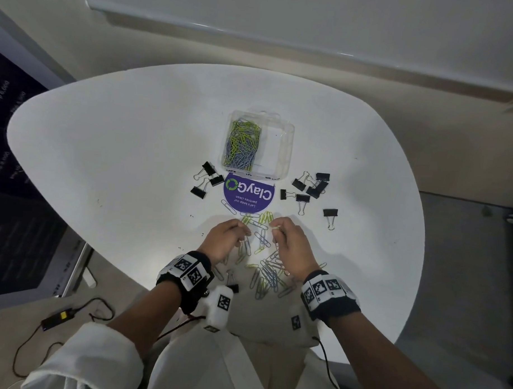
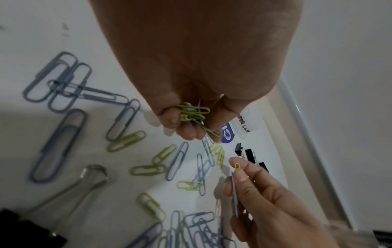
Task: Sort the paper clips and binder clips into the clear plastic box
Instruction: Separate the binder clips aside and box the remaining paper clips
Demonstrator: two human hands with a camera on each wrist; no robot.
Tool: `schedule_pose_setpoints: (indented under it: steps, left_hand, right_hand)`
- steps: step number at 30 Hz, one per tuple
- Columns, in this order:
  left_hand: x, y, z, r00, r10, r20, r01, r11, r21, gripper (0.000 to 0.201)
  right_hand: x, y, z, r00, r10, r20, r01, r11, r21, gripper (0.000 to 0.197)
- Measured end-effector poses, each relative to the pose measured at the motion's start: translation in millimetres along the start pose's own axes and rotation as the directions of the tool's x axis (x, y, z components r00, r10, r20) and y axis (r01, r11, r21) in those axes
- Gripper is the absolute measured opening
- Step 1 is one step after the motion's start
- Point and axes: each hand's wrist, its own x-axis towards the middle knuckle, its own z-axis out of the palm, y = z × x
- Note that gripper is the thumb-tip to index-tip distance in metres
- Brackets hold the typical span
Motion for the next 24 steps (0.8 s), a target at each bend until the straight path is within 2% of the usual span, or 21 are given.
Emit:
schedule_pose_setpoints:
  steps: [4,6,7,9,11,13,16,20,24]
  left_hand:
    - [-4,11,2,0.998,-0.057,0.017,0.059,0.978,-0.202,0.019]
    - [-4,13,2,0.996,-0.083,0.024,0.086,0.971,-0.222,0.027]
    - [-4,12,1,0.997,-0.081,0.006,0.081,0.985,-0.15,0.033]
    - [-3,8,0,0.998,-0.002,-0.056,0.007,0.996,0.092,0.039]
    - [-2,3,0,0.987,0.115,-0.109,-0.083,0.961,0.262,0.033]
    - [-1,-2,-2,0.971,0.205,-0.126,-0.147,0.921,0.361,0.024]
    - [3,-7,-3,0.966,0.246,-0.082,-0.174,0.849,0.499,0.021]
    - [11,-8,-1,0.939,0.337,-0.07,-0.198,0.697,0.689,0.034]
    - [18,-1,5,0.924,0.378,-0.065,-0.207,0.633,0.746,0.022]
  right_hand:
    - [2,-7,0,0.996,0.093,0.006,-0.093,0.992,0.08,0.027]
    - [3,-12,1,0.989,0.145,0.02,-0.146,0.98,0.132,0.027]
    - [4,-16,2,0.985,0.17,0.027,-0.172,0.973,0.155,0.027]
    - [4,-21,3,0.981,0.196,0.017,-0.196,0.965,0.172,0.03]
    - [2,-26,5,0.983,0.186,0.008,-0.184,0.963,0.199,0.034]
    - [2,-25,10,0.988,0.153,0.031,-0.155,0.978,0.139,0.036]
    - [1,-22,15,0.99,0.133,0.044,-0.131,0.99,-0.051,0.037]
    - [0,-26,20,0.993,0.121,-0.01,-0.121,0.978,-0.172,0.021]
    - [1,-26,23,0.999,0.043,0.025,-0.035,0.965,-0.26,0.01]
